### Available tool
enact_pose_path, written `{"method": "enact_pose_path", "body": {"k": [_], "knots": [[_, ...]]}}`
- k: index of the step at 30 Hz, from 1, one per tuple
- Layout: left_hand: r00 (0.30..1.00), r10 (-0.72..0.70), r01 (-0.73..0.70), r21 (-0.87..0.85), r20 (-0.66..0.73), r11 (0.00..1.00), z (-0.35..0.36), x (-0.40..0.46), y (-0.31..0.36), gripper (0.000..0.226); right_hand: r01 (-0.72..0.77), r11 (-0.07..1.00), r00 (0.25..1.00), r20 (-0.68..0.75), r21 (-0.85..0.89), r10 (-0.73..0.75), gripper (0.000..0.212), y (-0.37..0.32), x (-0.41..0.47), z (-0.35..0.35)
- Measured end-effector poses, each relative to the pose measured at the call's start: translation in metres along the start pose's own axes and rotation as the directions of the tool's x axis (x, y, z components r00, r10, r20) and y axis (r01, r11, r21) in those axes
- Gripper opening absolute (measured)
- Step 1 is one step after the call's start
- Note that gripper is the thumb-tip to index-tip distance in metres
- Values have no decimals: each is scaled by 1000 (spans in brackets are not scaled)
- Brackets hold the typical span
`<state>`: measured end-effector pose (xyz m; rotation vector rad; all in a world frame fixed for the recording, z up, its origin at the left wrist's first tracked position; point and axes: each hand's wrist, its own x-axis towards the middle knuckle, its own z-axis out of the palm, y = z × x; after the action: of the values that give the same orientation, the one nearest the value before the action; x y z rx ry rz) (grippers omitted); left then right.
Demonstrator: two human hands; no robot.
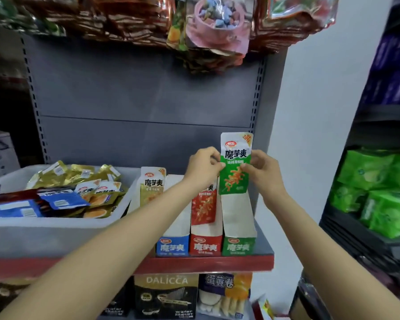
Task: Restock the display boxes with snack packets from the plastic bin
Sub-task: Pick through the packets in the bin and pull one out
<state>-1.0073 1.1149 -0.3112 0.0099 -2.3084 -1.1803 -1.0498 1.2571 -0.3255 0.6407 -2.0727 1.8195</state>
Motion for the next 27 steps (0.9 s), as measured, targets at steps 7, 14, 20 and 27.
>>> {"method": "enact_pose_path", "body": {"k": [7,14,20,27], "knots": [[998,-37,34,45,54,998,30,32,-7,9,-79,997,997,6,23,78,17,29,25,-15],[996,-87,86,44,30,995,27,46,-18,5,-86,996,991,100,6,85,23,43,41,-11],[996,-78,65,222,50,973,37,47,-35,5,-62,989,990,116,-133,78,18,59,49,-5],[1000,-23,22,143,6,989,46,57,-40,14,-6,965,993,114,-264,37,19,71,56,-7]]}}
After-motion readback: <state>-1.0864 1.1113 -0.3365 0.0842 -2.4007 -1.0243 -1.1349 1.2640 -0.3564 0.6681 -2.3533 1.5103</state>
